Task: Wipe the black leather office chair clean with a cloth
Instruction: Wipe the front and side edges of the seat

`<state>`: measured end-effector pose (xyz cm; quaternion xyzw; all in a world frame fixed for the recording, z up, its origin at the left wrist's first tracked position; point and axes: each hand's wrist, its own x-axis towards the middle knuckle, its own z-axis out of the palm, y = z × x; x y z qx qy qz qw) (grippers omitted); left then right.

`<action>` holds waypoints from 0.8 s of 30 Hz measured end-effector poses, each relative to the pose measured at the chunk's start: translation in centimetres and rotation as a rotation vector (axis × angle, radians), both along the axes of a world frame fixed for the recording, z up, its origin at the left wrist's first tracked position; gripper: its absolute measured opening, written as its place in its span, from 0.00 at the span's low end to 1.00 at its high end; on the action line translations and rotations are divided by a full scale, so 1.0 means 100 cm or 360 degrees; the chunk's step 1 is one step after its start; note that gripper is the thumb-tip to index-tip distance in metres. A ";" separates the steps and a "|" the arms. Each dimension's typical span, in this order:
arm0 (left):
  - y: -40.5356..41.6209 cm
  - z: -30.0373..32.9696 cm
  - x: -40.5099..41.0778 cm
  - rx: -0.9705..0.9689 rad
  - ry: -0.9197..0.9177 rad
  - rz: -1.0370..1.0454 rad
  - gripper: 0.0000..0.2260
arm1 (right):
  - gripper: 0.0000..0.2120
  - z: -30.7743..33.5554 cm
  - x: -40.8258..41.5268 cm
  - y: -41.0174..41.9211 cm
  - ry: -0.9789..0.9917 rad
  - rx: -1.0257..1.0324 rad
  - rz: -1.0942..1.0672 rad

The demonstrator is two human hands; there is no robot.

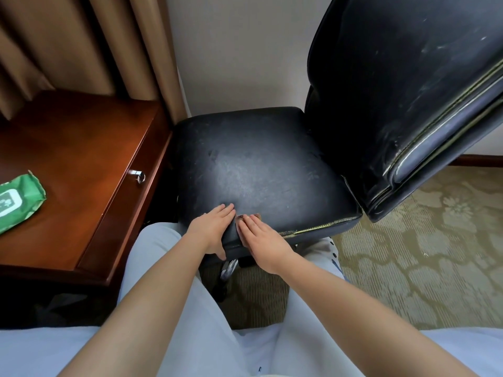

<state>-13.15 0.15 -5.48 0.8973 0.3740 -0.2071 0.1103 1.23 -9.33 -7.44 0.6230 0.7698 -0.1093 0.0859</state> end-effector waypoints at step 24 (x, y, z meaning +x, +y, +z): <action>-0.007 -0.002 0.007 0.0088 0.0235 -0.0003 0.56 | 0.29 0.015 0.001 -0.011 -0.0068 0.0083 -0.0172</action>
